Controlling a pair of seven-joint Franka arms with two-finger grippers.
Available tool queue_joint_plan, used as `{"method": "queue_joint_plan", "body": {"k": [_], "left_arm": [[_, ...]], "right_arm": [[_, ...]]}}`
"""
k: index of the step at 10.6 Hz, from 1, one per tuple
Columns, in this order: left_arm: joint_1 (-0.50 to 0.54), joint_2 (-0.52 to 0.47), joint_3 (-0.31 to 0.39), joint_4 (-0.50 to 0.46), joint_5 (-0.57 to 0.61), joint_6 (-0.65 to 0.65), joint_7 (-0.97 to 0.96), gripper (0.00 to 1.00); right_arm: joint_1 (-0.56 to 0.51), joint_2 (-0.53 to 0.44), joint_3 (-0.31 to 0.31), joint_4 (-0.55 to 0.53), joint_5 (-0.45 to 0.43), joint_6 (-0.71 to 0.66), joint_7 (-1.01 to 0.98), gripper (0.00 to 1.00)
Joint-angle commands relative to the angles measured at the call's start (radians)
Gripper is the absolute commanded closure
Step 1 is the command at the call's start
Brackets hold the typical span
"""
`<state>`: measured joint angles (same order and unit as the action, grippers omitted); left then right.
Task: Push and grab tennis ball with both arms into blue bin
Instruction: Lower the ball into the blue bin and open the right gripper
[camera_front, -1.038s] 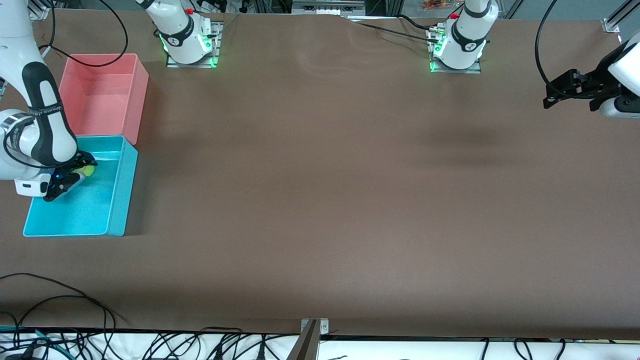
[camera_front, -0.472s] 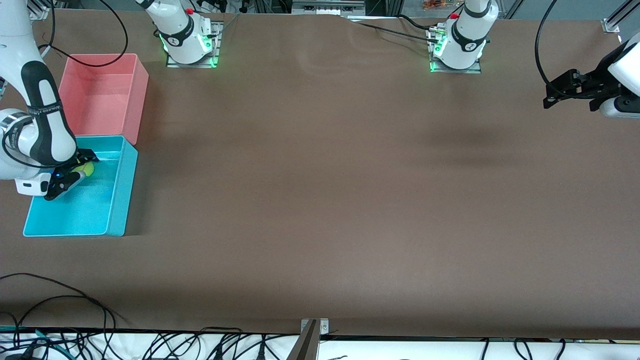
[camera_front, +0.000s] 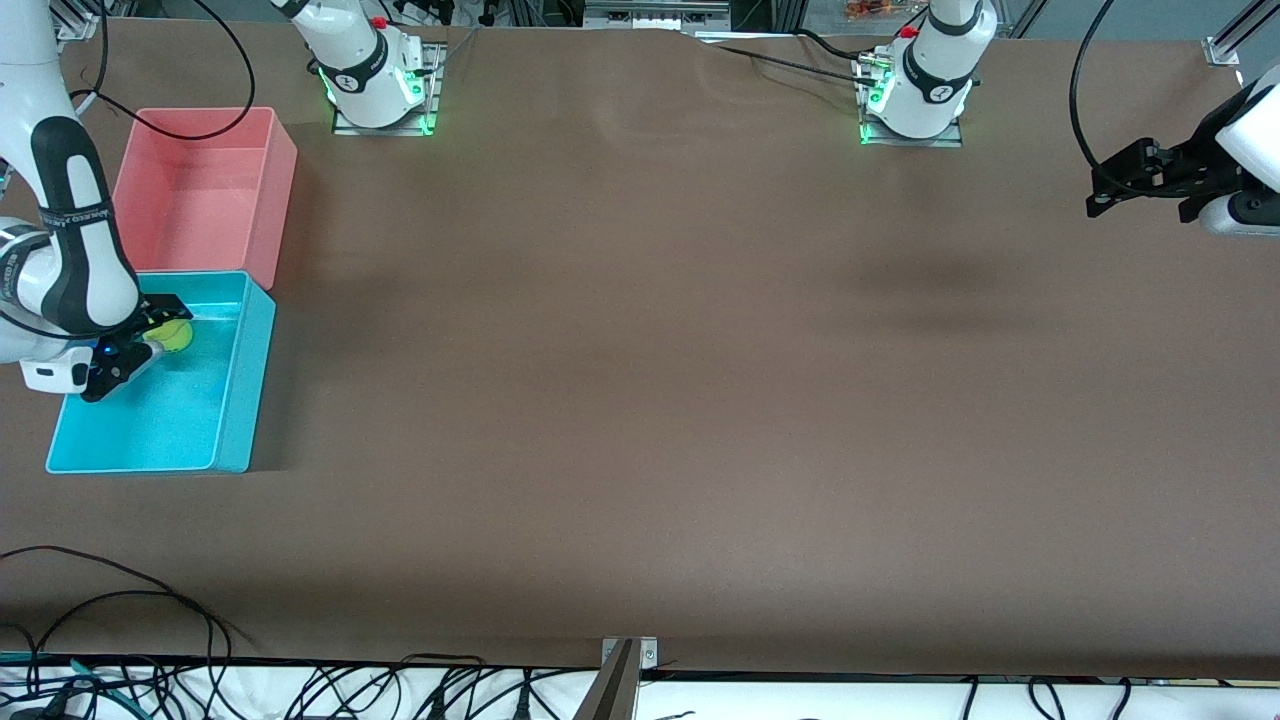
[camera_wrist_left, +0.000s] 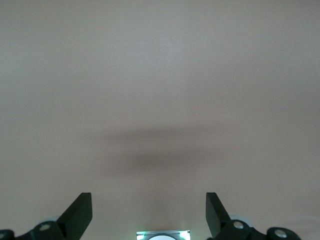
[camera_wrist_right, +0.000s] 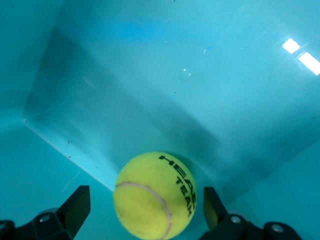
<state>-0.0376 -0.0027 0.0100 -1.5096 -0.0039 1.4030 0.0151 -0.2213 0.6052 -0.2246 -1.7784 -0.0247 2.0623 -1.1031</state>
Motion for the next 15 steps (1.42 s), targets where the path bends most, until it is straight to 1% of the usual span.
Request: {"method": "queue_joint_plan", "body": {"k": [1,2,5,7,8,9,10,12,14,15], "left_arm": [[0.002,0.02,-0.002,0.04,-0.013,-0.018,0.003,0.0],[0.004,0.02,-0.002,0.04,-0.014,-0.018,0.003,0.0],[-0.004,0.038,-0.002,0.081,-0.011,-0.004,0.0,0.0],[0.002,0.05,-0.002,0.08,-0.011,-0.006,-0.007,0.0],[0.004,0.055,-0.002,0.081,-0.019,-0.004,-0.006,0.0],[0.002,0.056,-0.002,0.081,-0.048,-0.004,-0.007,0.0],[-0.001,0.056,-0.004,0.081,-0.048,-0.004,-0.007,0.0],[0.001,0.055,-0.004,0.081,-0.048,-0.006,-0.006,0.0],[0.005,0.055,-0.004,0.081,-0.048,-0.006,-0.006,0.0],[0.007,0.055,-0.004,0.08,-0.047,-0.01,-0.006,0.0]], "right_arm": [[-0.006,-0.016,0.007,0.03,-0.015,-0.064,-0.015,0.0],[-0.006,-0.024,0.008,0.043,-0.017,-0.08,-0.012,0.0],[0.006,-0.025,0.011,0.154,-0.014,-0.213,-0.006,0.0],[0.031,-0.025,0.011,0.242,-0.007,-0.293,0.002,0.0],[0.06,-0.025,0.011,0.291,0.0,-0.336,0.009,0.0],[0.075,-0.027,0.011,0.33,0.026,-0.379,0.04,0.0],[0.077,-0.027,0.011,0.373,0.057,-0.425,0.058,0.0],[0.117,-0.027,0.01,0.466,0.06,-0.499,0.081,0.0],[0.134,-0.032,0.013,0.531,0.063,-0.551,0.15,0.0],[0.151,-0.033,0.013,0.559,0.063,-0.573,0.152,0.0]]}}
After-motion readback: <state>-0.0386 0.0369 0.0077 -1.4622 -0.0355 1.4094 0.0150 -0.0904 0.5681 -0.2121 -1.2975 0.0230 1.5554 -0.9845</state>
